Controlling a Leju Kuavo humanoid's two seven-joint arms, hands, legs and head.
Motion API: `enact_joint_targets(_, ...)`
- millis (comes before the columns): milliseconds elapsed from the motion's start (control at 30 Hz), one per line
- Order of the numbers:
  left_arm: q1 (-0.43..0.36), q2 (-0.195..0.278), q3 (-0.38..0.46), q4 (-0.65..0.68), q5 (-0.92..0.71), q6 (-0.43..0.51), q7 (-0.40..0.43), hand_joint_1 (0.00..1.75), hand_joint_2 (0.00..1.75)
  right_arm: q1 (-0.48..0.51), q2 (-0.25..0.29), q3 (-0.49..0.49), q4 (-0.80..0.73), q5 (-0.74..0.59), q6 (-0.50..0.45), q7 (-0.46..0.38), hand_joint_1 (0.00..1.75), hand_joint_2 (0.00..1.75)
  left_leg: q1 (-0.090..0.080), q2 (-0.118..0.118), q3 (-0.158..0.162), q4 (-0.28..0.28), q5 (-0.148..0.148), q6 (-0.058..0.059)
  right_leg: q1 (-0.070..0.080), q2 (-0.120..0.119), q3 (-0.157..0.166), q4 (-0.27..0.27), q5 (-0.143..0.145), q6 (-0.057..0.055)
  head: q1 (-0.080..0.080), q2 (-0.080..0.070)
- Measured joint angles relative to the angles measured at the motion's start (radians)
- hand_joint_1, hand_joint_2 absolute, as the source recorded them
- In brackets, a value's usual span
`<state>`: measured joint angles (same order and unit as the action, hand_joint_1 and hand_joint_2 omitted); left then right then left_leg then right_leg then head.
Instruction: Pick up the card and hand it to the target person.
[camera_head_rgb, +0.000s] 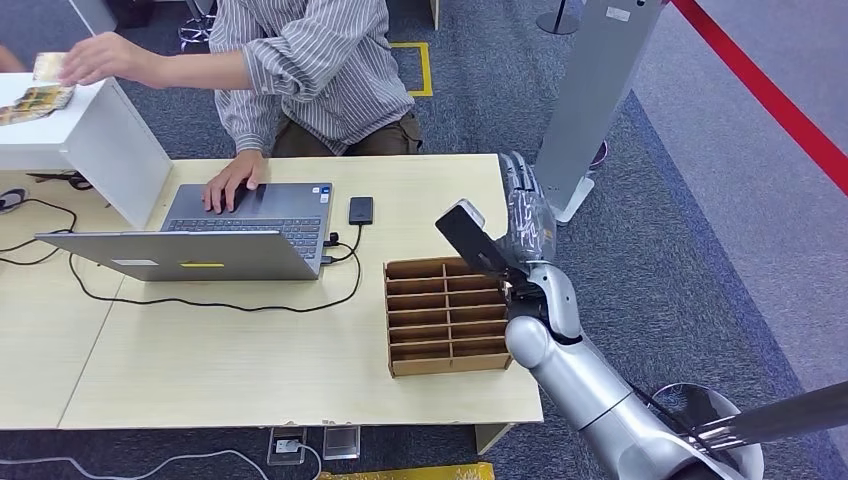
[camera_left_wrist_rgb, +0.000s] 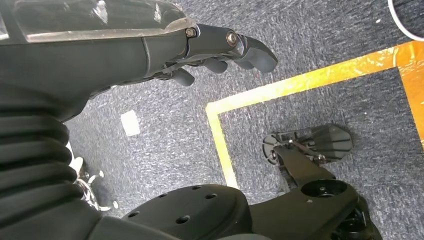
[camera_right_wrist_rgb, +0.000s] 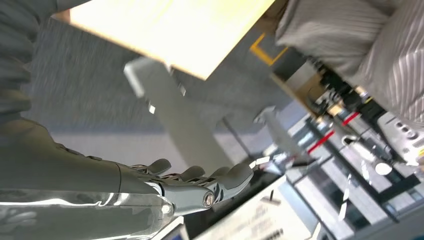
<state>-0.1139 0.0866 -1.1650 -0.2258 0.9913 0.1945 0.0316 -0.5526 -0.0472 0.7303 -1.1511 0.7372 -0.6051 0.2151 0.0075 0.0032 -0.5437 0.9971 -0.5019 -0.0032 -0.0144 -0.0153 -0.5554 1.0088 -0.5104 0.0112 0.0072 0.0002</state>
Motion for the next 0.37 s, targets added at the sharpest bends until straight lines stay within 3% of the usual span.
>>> enact_joint_targets(167,0.002,0.0,0.0,0.0,0.005,0.001,0.0,0.0,0.0,0.026,0.003,-0.01,-0.039,-0.113,0.014,-0.067,0.0,1.75,0.0,0.0,0.0,0.0,0.0,0.0,0.0,0.0,0.0,0.0,0.0,0.0,0.0,0.0)
enact_joint_targets(333,0.005,0.001,0.0,0.0,0.01,0.008,-0.001,0.0,0.0,0.122,-0.011,-0.039,-0.139,-0.624,0.156,-0.311,0.0,1.75,0.0,0.0,0.001,0.0,0.0,0.0,0.0,0.0,0.0,0.0,0.0,0.0,0.0,0.0)
enact_joint_targets(367,0.006,0.001,0.0,0.0,0.01,0.008,-0.001,0.0,0.0,0.135,-0.014,-0.042,-0.152,-0.671,0.173,-0.329,0.0,1.75,0.0,0.0,0.001,0.0,0.0,0.0,0.0,0.0,0.0,0.0,0.0,0.0,0.0,0.0)
